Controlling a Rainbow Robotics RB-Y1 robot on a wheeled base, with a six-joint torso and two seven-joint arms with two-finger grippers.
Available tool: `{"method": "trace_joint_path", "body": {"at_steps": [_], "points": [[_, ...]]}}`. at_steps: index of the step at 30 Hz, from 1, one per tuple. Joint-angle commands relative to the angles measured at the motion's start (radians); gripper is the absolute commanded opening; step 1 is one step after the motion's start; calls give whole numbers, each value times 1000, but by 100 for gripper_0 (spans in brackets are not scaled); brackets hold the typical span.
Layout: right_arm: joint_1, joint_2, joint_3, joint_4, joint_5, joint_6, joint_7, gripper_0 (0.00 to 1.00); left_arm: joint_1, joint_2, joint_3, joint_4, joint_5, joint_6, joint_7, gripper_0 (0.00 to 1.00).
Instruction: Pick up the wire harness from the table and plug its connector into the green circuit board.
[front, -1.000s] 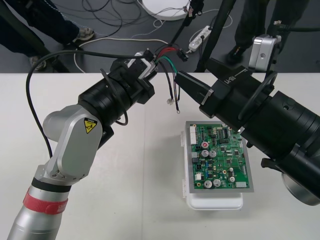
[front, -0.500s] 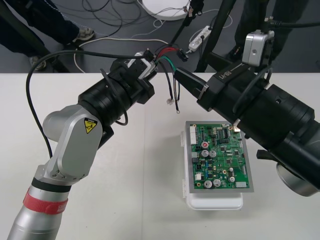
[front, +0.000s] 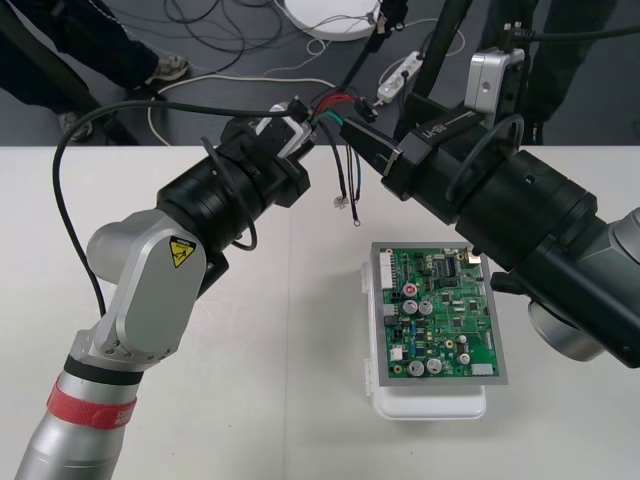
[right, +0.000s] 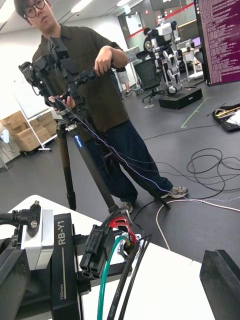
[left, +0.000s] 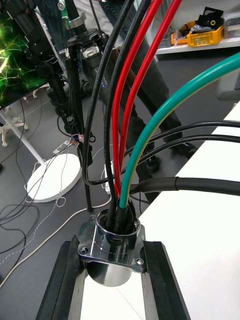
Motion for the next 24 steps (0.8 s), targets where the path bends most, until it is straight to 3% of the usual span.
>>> {"method": "trace_joint_path", "body": {"at_steps": [1, 24], "points": [[-47, 8, 11, -12, -8, 17, 39, 100, 3, 8, -24, -40, -12, 64, 34, 0], [-62, 36, 43, -12, -8, 46, 43, 100, 3, 8, -24, -41, -27, 64, 36, 0]]}}
